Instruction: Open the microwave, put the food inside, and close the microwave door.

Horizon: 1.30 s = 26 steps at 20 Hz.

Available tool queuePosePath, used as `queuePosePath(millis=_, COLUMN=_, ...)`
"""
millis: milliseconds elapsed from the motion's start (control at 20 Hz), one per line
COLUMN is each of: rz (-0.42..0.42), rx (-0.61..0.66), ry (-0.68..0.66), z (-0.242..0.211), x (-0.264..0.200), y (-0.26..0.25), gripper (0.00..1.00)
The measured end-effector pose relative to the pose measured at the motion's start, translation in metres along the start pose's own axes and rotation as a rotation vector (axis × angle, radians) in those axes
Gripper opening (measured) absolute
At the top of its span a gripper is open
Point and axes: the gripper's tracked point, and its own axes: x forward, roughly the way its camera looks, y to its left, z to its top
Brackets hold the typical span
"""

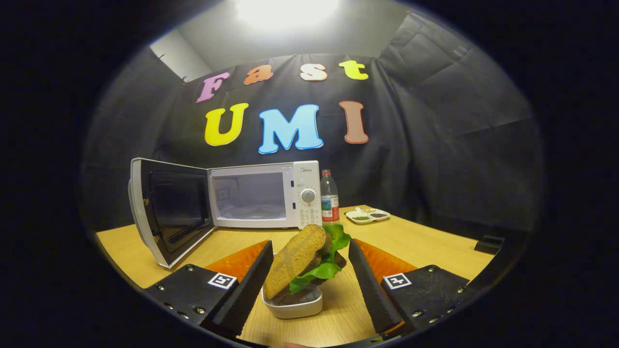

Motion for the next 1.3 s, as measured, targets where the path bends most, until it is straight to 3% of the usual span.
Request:
queuePosePath(millis=150, rz=0.008, rx=0.127, ry=0.054, z=-0.011, x=0.009, y=-0.011, gripper=0.90)
queuePosePath(millis=350, rz=0.151, rx=0.307, ry=0.148, z=-0.022, x=0.018, y=0.013, gripper=0.88)
queuePosePath(millis=400, rz=0.135, rx=0.320, ry=0.166, z=-0.027, x=0.024, y=0.007, gripper=0.81)
queuePosePath(millis=550, rz=0.175, rx=0.396, ry=0.208, z=-0.024, x=0.026, y=0.013, gripper=0.36)
queuePosePath(millis=600, rz=0.177, rx=0.407, ry=0.219, z=-0.023, x=0.026, y=0.013, gripper=0.36)
queuePosePath(millis=650, rz=0.184, rx=0.396, ry=0.218, z=-0.019, x=0.025, y=0.016, gripper=0.26)
queuePosePath(millis=1000, rz=0.181, rx=0.222, ry=0.175, z=0.019, x=0.031, y=0.036, gripper=0.26)
queuePosePath(millis=1300, rz=0.182, rx=0.070, ry=0.155, z=0.054, x=0.063, y=0.074, gripper=0.26)
